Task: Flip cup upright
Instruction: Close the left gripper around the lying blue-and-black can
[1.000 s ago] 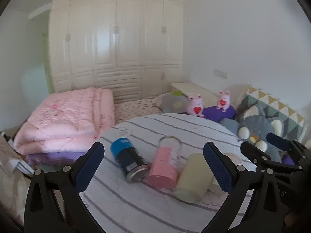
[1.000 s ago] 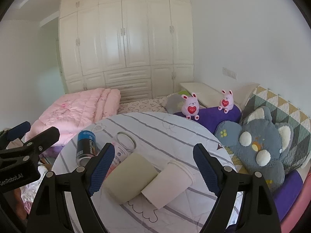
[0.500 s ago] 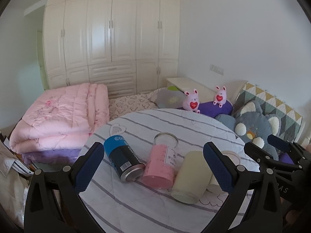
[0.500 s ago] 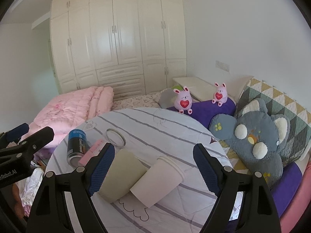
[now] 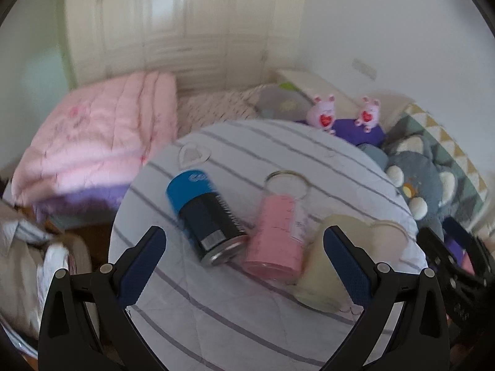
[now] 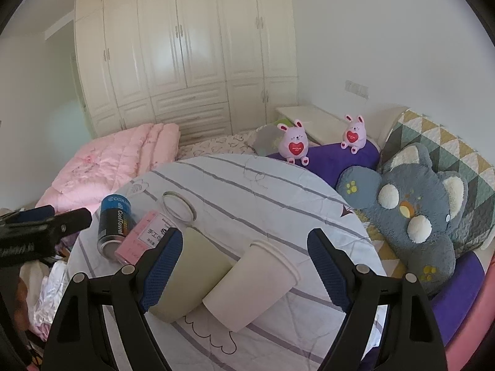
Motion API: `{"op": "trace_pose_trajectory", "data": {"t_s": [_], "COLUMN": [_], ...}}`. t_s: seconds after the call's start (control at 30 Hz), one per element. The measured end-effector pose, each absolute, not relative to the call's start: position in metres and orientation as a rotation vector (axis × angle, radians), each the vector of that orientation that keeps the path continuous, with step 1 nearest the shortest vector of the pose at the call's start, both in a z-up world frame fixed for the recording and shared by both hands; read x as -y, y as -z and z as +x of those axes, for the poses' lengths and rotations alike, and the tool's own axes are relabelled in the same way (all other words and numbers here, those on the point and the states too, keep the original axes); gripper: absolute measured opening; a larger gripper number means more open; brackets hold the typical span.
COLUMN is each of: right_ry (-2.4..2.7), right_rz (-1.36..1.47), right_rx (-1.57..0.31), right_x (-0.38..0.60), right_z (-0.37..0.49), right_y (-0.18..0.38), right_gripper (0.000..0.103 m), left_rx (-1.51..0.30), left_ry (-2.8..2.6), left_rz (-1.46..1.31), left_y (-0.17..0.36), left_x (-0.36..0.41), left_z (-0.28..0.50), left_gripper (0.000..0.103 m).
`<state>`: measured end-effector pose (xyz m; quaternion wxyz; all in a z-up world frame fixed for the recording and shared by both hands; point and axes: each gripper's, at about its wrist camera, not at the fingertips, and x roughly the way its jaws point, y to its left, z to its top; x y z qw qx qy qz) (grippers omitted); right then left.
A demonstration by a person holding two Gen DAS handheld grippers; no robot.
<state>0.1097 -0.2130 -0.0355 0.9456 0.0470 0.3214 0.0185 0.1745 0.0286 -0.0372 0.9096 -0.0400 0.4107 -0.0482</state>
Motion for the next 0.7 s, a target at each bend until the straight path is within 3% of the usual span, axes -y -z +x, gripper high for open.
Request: {"op": "trace_pose_trajectory", "data": {"t_s": [0.7], "right_ry": [-0.152], "right_rz": [0.054], "right_rx": [-0.785], "right_x": [0.172], "right_z": [0.219], "right_y": [0.061], "right_gripper": [0.084], "left_rx": [-1.26], "left_ry": [-0.045], "left_rz": [-0.286], "left_y": [0.141], "left_x": [-0.077], "left_z": [0.291], "left_gripper": [0.103]}}
